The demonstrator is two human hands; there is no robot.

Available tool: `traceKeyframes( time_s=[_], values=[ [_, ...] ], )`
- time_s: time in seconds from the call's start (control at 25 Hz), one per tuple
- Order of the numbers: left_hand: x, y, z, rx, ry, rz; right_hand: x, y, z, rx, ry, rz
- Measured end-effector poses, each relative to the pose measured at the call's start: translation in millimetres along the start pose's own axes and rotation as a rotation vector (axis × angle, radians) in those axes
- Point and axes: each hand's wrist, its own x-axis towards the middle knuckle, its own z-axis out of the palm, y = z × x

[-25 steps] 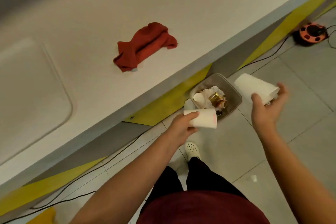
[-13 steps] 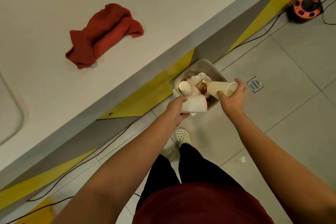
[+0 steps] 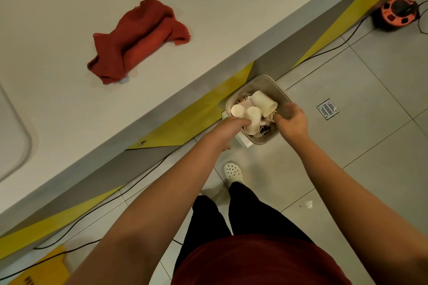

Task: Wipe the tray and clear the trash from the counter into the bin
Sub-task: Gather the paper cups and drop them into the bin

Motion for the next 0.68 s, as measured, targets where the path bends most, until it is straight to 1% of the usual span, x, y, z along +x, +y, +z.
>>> traceKeyframes(
  time_s=[0.12, 0.2, 0.32, 0.44, 0.56, 0.68],
  values=[
    [-13.1, -5.8, -9.6, -0.03, 0.002, 0.087, -16.9, 5.7, 8.2, -0.005, -0.162, -0.012],
    [-30.5, -0.3, -11.9, -0.089, 0.003, 0.163, -30.9, -4.5, 11.3, 0.024, -0.222, -0.056],
    [-66.7, 15.2, -21.7, -0.157, -0.008, 0.337, -52.1, -49.3, 4.5, 0.122, -0.202, -0.265],
    [-113.8, 26.1, -45.3, -0.174, -0.012, 0.533, -79.0, -107.0, -13.7, 0.263, -0.212, -0.477],
    [-160.4, 30.0, -78.4, -0.22, 0.036, 0.697, -109.8, -155.5, -26.2, 0.332, -0.236, -0.585],
    [-203.0, 21.6, -121.1, -0.294, 0.141, 0.795, -142.7, -198.9, -14.3, 0.338, -0.262, -0.671]
  ],
)
